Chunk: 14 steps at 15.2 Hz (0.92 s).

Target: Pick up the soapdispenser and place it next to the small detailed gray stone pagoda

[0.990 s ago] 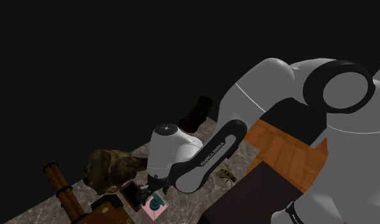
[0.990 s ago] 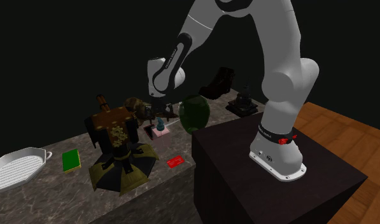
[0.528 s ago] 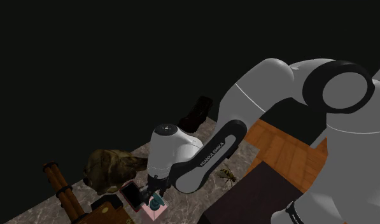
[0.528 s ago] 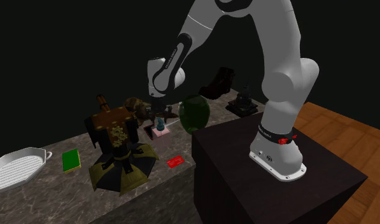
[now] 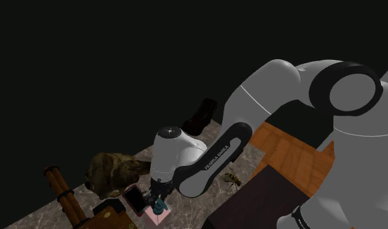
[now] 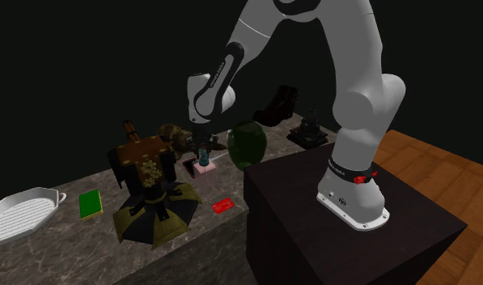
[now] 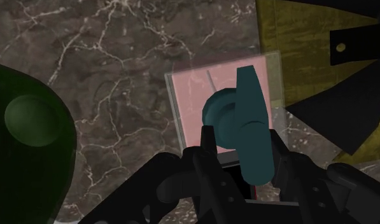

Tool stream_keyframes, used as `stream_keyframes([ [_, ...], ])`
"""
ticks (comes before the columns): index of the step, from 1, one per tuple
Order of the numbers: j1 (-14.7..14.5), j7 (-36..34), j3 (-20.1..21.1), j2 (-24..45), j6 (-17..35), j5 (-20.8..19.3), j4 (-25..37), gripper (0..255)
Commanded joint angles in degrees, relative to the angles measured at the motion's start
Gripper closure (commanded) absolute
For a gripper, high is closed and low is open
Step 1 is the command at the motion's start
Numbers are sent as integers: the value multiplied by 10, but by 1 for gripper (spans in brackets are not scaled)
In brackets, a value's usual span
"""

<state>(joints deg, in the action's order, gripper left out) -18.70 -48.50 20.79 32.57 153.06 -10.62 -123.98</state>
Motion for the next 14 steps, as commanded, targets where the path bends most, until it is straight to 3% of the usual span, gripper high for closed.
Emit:
stream_keyframes([
  [1,0,0,0,1,0,0,0,255],
  [14,33,23,43,-90,-74,45,-15,255],
])
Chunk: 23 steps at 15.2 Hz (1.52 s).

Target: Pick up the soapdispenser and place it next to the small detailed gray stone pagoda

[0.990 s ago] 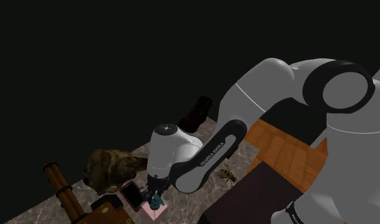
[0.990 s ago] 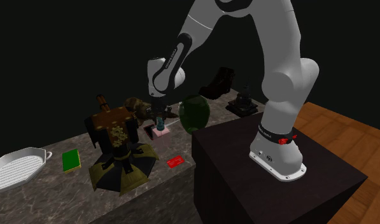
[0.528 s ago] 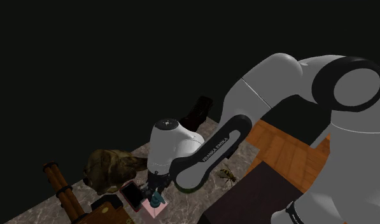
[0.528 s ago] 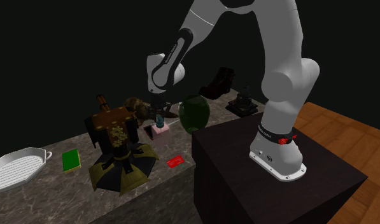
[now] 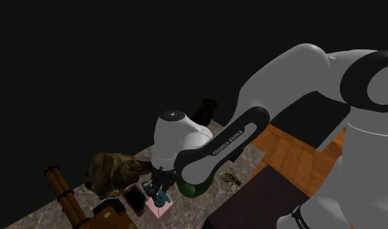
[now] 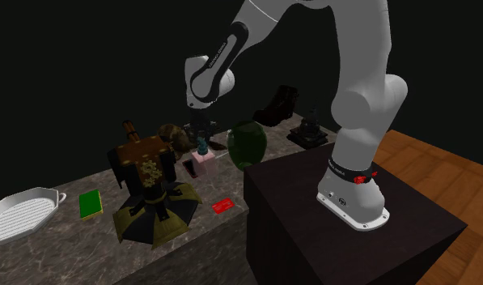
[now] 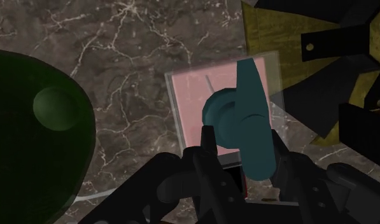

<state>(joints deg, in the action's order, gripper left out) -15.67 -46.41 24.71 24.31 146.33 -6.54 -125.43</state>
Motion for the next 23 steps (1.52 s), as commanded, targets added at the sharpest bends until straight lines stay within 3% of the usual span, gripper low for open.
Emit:
stream_keyframes([
  [1,5,5,6,-15,-13,8,-1,255],
  [23,38,47,45,-147,-160,87,25,255],
])
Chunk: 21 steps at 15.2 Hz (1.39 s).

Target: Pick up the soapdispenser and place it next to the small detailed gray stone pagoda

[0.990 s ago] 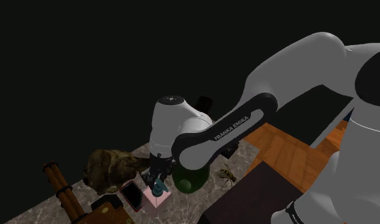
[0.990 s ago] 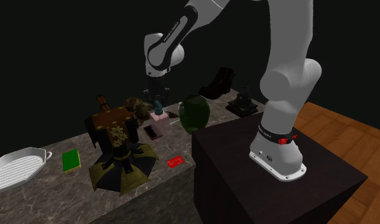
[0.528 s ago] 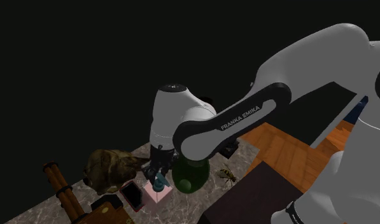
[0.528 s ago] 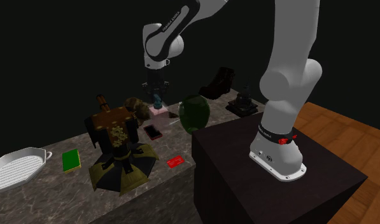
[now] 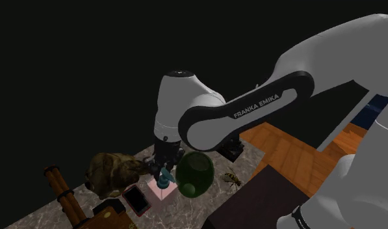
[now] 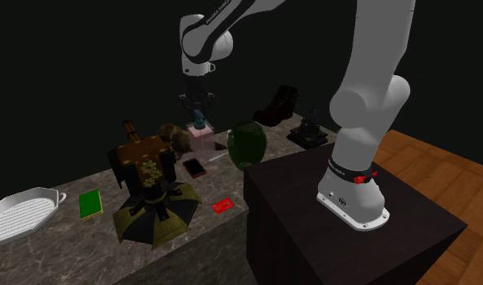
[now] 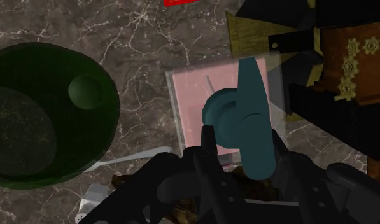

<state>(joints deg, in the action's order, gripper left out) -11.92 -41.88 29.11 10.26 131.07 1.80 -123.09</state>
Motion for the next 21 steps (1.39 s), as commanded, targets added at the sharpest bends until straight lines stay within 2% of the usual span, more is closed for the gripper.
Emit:
stream_keyframes([
  [1,2,3,2,-12,-15,7,4,255],
  [21,11,18,4,-88,-162,44,83,255],
])
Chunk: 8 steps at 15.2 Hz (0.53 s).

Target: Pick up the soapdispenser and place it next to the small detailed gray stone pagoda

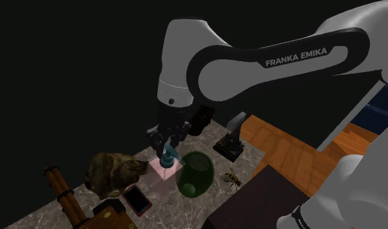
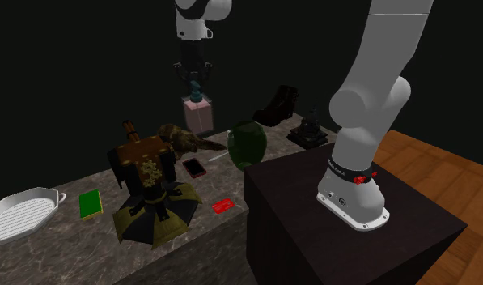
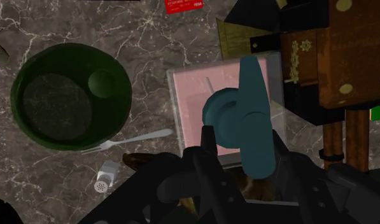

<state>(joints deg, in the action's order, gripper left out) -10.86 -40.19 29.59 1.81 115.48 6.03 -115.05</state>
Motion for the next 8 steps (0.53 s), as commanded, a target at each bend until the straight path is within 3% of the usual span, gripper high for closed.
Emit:
stream_keyframes([
  [1,1,2,-1,-6,-14,3,8,255],
  [8,3,1,-2,-20,-66,7,48,255],
])
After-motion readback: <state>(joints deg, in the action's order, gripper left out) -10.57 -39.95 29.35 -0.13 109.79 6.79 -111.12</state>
